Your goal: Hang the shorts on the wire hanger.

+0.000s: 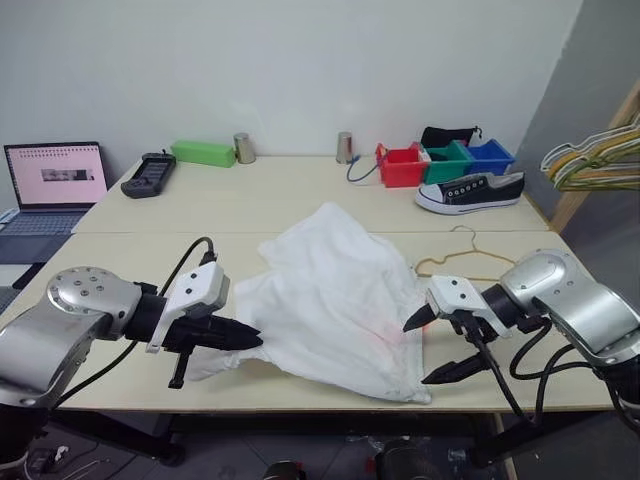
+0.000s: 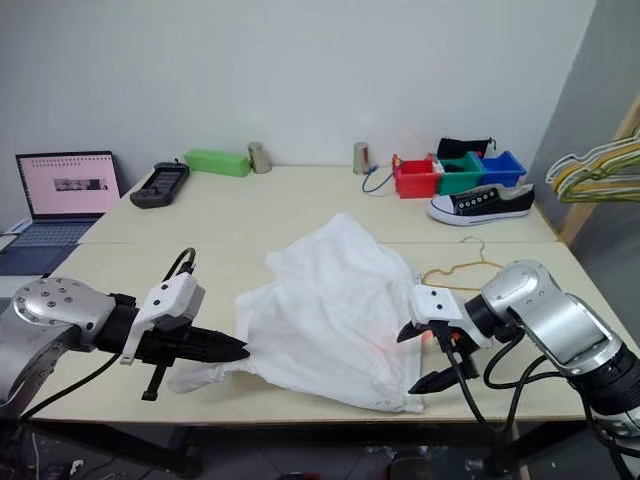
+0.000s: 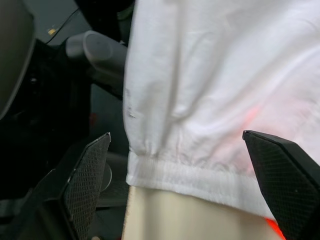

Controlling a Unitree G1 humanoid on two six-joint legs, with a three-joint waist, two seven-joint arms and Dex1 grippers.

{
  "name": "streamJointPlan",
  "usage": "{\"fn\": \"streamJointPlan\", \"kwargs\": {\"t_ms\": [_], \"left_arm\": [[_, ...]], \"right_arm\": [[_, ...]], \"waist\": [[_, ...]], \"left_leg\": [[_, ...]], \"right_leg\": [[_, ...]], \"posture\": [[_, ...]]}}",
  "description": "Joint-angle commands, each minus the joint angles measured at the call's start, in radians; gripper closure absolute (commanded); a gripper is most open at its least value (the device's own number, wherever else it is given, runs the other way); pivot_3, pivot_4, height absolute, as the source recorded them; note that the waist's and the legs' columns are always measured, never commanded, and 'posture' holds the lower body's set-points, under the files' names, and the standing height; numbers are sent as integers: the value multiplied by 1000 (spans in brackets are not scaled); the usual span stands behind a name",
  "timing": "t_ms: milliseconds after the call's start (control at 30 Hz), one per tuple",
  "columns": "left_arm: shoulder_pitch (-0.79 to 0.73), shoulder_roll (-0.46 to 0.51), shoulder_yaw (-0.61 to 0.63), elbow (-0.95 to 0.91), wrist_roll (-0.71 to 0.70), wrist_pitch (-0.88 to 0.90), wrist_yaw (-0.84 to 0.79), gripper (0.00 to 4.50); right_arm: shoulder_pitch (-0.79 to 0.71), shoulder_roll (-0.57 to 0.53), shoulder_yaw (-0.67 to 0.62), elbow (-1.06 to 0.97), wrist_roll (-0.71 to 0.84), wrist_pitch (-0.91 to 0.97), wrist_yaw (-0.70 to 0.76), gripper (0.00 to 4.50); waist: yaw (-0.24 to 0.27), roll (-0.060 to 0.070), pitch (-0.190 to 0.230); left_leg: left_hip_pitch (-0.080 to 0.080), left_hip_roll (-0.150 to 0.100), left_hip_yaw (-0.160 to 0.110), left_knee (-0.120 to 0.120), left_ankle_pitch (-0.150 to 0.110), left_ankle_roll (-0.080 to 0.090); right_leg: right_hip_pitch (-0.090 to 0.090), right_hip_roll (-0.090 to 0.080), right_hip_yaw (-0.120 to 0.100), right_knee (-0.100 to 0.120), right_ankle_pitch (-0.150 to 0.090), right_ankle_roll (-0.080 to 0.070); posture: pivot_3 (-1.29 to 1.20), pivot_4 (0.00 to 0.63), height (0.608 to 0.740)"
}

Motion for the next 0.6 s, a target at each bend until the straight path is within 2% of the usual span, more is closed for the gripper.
{"fn": "streamJointPlan", "kwargs": {"t_ms": [33, 200, 533, 600], "left_arm": [[-17, 13, -9, 34, 33, -43, -8, 4500], [37, 12, -54, 56, 113, -131, -17, 4500], [158, 16, -100, 17, 186, -221, -9, 4500], [171, 10, -105, 10, 196, -228, -1, 4065]], "right_arm": [[-42, 7, -43, 41, -5, -12, -35, 12], [-27, -2, -40, 40, -2, -24, -47, 12], [-31, -1, -23, 67, -15, -48, -51, 12], [-31, -1, -18, 72, -17, -52, -49, 0]], "waist": [[-7, 0, 0], [-23, 0, 0], [-29, 1, 0], [-29, 1, 0]], "left_leg": [[0, 0, 0, 0, 0, 0], [0, 0, 0, 0, 0, 0], [0, 0, 0, 0, 0, 0], [0, 0, 0, 0, 0, 0]], "right_leg": [[0, 0, 0, 0, 0, 0], [0, 0, 1, 0, 0, 0], [0, 0, 1, 0, 0, 0], [0, 0, 1, 0, 0, 0]], "posture": [[-213, 0, 740], [-217, 0, 740], [-208, 0, 740], [-204, 0, 740]]}}
